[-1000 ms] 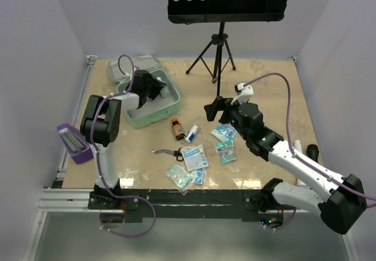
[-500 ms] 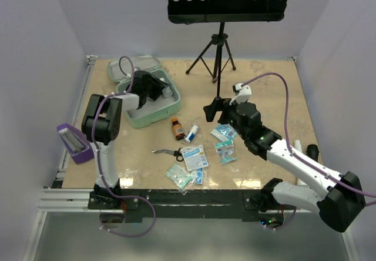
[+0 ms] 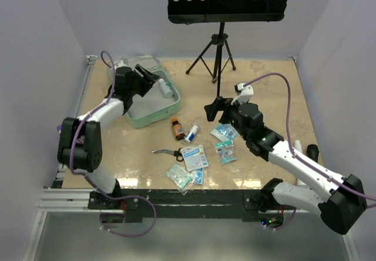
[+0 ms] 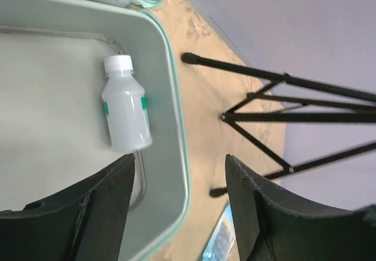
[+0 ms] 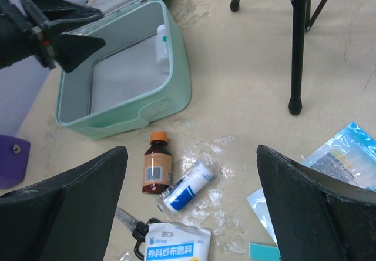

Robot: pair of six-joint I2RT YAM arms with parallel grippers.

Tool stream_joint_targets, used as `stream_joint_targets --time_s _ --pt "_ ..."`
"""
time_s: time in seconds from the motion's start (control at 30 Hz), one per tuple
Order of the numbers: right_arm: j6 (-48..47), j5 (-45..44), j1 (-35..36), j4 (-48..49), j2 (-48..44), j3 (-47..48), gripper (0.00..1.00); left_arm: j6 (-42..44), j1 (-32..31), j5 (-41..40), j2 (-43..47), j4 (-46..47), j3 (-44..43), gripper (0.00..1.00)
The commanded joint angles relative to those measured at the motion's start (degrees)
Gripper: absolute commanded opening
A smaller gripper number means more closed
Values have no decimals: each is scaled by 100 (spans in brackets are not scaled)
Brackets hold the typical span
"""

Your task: Organize the medicine kit

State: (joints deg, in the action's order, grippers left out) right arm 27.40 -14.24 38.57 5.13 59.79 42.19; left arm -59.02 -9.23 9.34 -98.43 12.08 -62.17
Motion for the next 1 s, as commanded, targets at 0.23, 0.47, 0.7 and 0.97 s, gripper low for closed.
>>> stream_joint_targets --time_s 0.23,0.47,0.7,0.97 --pt "-59 -114 -7 67 -248 -106 97 1394 -1957 -1408 2547 -1937 1742 66" --pt "-77 -79 -7 94 -222 -115 97 1403 -2504 -1681 2576 -1875 2315 74" --pt "-33 -26 -7 76 -161 -124 97 1095 -2531 -1602 1925 -1621 2157 100" --pt "-33 -70 -7 50 -196 -194 97 963 -2566 -1497 1187 -1384 1797 88"
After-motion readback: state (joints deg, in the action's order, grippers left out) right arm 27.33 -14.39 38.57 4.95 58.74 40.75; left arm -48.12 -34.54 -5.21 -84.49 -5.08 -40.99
